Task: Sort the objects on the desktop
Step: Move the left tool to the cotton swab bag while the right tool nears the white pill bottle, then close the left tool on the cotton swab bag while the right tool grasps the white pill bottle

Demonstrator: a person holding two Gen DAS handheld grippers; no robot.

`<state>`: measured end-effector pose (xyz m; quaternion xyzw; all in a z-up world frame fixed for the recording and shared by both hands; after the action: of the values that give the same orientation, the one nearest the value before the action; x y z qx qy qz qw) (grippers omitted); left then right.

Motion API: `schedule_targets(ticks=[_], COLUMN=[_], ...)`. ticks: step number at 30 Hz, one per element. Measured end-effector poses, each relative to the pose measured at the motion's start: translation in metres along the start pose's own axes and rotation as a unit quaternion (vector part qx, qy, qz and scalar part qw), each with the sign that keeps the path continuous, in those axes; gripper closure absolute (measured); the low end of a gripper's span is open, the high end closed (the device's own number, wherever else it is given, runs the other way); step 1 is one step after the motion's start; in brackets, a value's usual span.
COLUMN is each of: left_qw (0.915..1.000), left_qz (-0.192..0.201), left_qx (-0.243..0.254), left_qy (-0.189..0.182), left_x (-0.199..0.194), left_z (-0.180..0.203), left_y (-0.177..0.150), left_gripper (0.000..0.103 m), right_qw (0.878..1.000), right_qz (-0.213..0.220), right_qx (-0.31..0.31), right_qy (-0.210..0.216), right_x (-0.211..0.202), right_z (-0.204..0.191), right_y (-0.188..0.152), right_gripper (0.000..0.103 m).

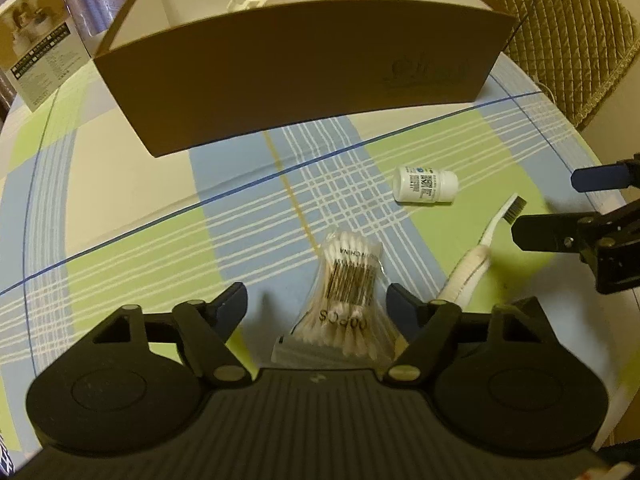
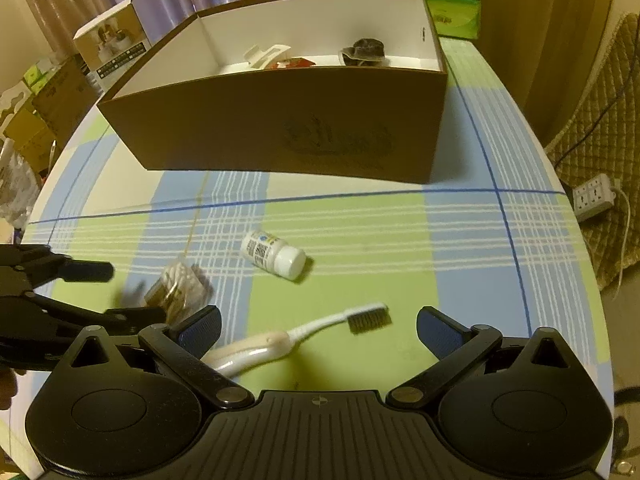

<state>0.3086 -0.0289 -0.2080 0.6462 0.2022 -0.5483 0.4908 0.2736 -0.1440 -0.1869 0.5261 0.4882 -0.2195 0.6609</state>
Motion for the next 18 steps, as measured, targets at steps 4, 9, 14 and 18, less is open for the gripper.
schedule_targets(ticks=[4, 9, 14, 18], left_qw=[1.0, 0.9999, 1.0, 0.999], left_qz=[-0.005, -0.011, 0.0, 0.01], left_qx=[0.002, 0.01, -0.006, -0.035], left_qy=[-0.003, -0.004, -0.005, 0.024], left_x=[0.011, 0.023, 0.025, 0.022], left_z=[-0.004, -0.007, -0.02, -0.046], left_y=[0.002, 0.001, 0.001, 0.003], left_gripper=[0.036, 0.044, 0.075, 0.079], right_qw=[1.0, 1.0, 1.0, 0.999], right_qz=[0.002, 0.002, 0.006, 0.018], right_qx=[-0.002, 0.0, -0.009, -0.035], right_qy=[0.002, 0.006, 0.013, 0.019], right_x=[0.007, 0.016, 0.027, 0.036], right_z=[-0.002, -0.005, -0.014, -0.022], right_y=[0.004, 0.008, 0.016, 0.022], right_gripper=[0.002, 0.002, 0.002, 0.004])
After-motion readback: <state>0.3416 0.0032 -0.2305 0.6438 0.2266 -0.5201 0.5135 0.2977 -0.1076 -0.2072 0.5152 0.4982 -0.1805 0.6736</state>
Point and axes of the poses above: each gripper's, at about its wrist camera, not at the fingertips, and x roughly the way its jaws point, z to its right, y to its top, the point moved 7 cm from there along x, roughly the way its jaws point, and after that the axes turned 6 degrees about -y, right-handed, at the moved point
